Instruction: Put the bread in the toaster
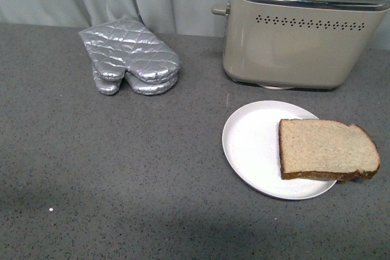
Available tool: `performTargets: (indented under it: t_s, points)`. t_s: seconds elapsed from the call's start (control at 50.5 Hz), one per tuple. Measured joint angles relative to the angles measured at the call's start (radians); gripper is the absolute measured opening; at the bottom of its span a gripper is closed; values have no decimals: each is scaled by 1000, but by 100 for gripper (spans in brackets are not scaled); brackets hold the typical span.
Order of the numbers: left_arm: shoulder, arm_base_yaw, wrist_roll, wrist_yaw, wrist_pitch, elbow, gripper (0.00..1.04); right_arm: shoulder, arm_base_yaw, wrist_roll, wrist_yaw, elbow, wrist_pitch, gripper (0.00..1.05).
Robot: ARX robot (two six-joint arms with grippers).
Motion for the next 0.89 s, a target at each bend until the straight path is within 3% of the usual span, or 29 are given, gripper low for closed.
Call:
performTargets:
  t_s: [0.139, 0.257, 0.891]
  points:
    - [-109, 60, 2, 84, -92, -18, 4, 0, 0, 0, 0, 0, 0, 95]
    - [-189, 101, 1, 96, -160, -23, 4, 0, 0, 0, 0, 0, 0, 95]
    - [-554, 105, 1, 102, -496, -24, 4, 0, 0, 0, 0, 0, 0, 95]
